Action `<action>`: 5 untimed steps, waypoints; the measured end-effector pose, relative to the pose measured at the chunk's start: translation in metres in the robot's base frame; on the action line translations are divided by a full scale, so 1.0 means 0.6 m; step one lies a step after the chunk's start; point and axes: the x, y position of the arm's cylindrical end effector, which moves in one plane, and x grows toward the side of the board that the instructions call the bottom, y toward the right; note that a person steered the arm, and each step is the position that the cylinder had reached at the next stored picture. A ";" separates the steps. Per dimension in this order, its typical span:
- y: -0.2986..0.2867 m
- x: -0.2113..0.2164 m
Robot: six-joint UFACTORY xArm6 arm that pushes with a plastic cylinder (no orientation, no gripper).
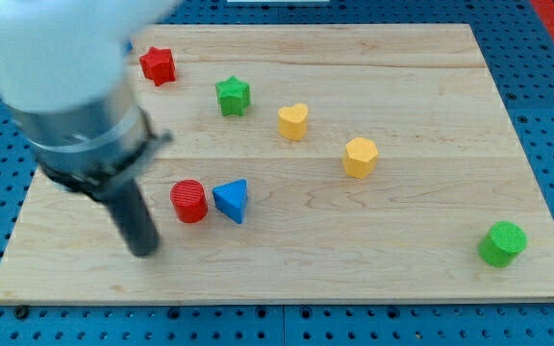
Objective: Move the blue triangle towards the green circle
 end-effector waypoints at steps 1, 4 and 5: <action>0.046 -0.090; 0.296 -0.056; 0.445 -0.036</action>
